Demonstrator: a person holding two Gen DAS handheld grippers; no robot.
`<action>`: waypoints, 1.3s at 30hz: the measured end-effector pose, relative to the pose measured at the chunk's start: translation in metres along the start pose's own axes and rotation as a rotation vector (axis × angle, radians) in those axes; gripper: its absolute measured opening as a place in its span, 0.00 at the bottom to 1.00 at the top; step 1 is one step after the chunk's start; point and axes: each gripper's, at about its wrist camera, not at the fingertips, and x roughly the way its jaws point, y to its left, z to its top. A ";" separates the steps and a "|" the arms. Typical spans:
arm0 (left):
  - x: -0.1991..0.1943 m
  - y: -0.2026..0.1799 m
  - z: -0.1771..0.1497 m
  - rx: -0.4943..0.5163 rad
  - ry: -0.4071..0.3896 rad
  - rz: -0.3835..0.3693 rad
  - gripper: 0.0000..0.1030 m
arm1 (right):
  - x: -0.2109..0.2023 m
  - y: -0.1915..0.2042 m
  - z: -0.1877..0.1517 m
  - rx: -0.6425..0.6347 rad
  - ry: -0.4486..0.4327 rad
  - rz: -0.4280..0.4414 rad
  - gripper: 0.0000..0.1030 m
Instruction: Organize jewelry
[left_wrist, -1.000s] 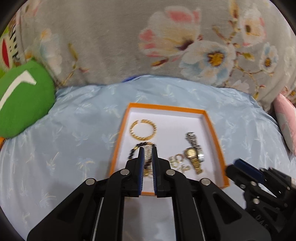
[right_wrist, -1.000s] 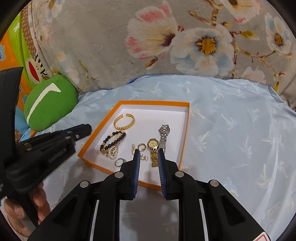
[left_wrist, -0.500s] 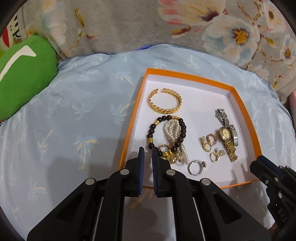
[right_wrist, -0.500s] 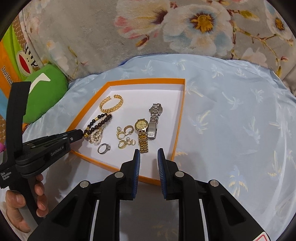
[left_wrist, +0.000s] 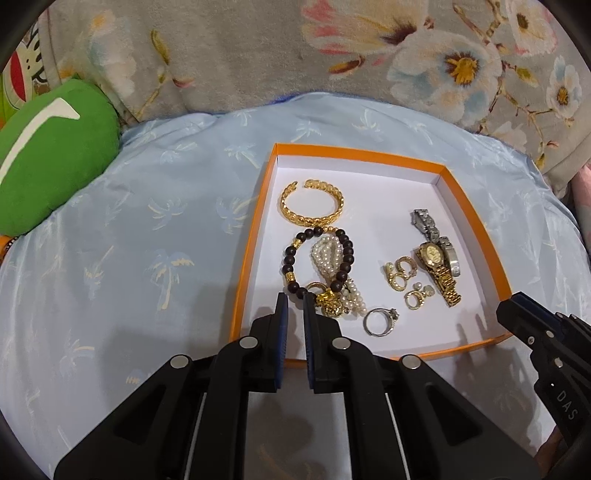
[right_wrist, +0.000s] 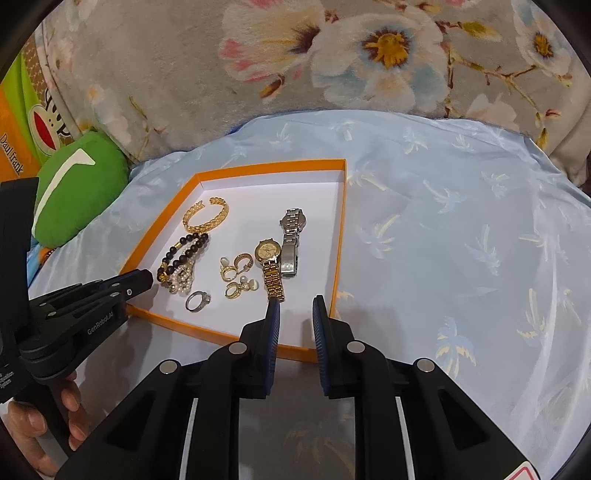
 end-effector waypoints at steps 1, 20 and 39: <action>-0.004 -0.002 0.000 0.006 -0.012 0.007 0.07 | -0.005 0.002 -0.001 -0.005 -0.011 -0.002 0.17; -0.059 -0.029 -0.069 0.043 -0.027 0.015 0.07 | -0.056 0.018 -0.074 0.021 -0.014 -0.030 0.26; -0.079 -0.044 -0.091 0.066 -0.085 0.141 0.52 | -0.068 0.026 -0.091 0.011 -0.025 -0.138 0.43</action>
